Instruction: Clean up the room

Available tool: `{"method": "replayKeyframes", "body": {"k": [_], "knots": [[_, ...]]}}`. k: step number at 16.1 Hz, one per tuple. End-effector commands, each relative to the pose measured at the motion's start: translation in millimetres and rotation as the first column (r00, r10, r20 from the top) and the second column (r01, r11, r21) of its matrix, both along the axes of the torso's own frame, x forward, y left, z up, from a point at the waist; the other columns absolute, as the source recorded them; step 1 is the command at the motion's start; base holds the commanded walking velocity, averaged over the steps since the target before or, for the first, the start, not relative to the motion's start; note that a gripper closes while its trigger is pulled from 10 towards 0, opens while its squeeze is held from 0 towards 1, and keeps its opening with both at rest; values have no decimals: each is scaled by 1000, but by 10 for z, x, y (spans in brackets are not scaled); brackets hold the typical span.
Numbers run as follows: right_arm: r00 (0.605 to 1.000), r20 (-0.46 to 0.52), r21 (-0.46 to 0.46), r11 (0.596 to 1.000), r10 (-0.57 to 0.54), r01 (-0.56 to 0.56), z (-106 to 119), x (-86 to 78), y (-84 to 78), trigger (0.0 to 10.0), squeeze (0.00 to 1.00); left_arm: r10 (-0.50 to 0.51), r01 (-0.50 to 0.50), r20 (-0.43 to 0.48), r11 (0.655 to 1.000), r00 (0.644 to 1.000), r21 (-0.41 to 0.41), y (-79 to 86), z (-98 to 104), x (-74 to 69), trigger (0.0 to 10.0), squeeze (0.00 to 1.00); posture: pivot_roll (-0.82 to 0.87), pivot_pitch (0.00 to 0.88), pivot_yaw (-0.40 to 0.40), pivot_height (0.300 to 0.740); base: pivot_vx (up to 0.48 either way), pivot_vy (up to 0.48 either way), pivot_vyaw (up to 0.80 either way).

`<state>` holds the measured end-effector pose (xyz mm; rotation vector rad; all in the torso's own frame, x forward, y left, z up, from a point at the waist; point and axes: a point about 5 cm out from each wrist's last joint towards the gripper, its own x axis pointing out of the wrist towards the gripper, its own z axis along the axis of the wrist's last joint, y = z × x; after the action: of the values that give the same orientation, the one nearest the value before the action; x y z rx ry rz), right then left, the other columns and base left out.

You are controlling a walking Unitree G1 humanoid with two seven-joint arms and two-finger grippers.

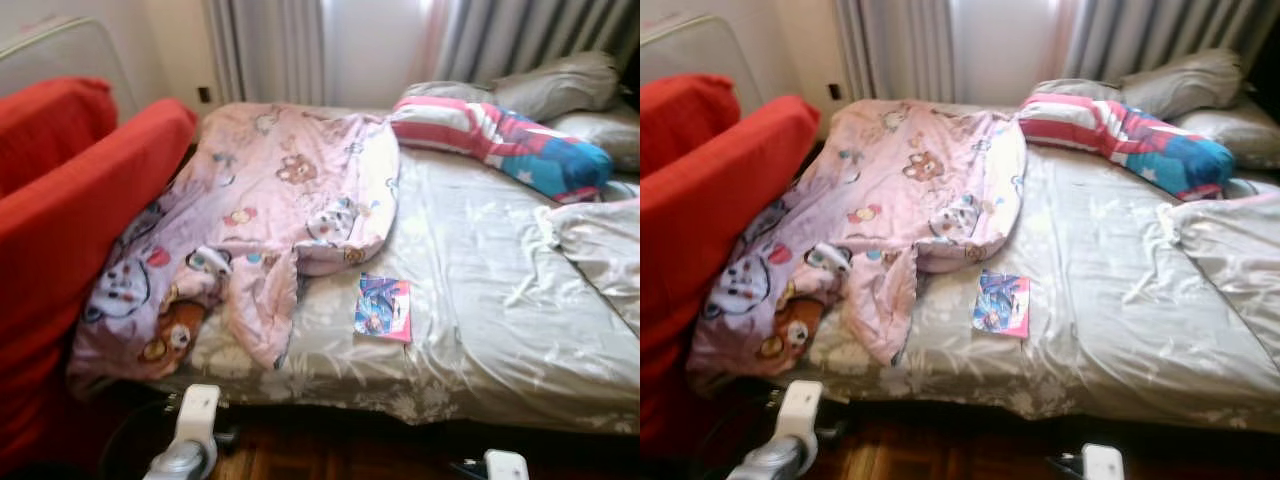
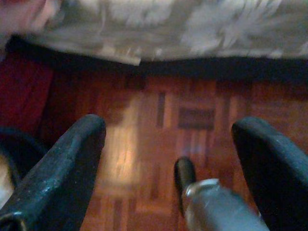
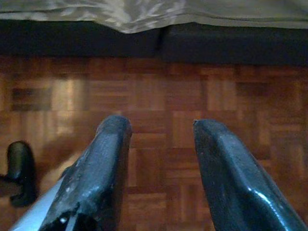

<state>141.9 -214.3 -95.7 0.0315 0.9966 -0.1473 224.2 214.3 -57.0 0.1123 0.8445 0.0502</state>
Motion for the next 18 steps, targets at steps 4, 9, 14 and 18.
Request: {"method": "replayKeyframes", "body": {"k": [4,9,14,18], "knots": [[1000,-19,-5,1000,-5,5,-18,-52,-14,10000,0,-17,17,-1,1000,1000,3,-26,7,21,10000,0,73,0,23,740,0,-264,706],[999,-10,5,999,-38,38,-16,-50,-14,10000,0,-19,19,0,1000,1000,4,-25,12,29,10000,0,66,0,25,740,0,-265,0],[999,-3,7,999,-46,46,-11,-39,-17,10000,0,-13,13,4,1000,1000,1,-23,18,38,10000,0,68,0,24,740,0,-318,0],[997,1,5,997,-78,78,-10,-36,-20,10000,0,-12,12,5,1000,1000,2,-17,25,48,10000,0,60,0,27,740,0,-319,0]]}}
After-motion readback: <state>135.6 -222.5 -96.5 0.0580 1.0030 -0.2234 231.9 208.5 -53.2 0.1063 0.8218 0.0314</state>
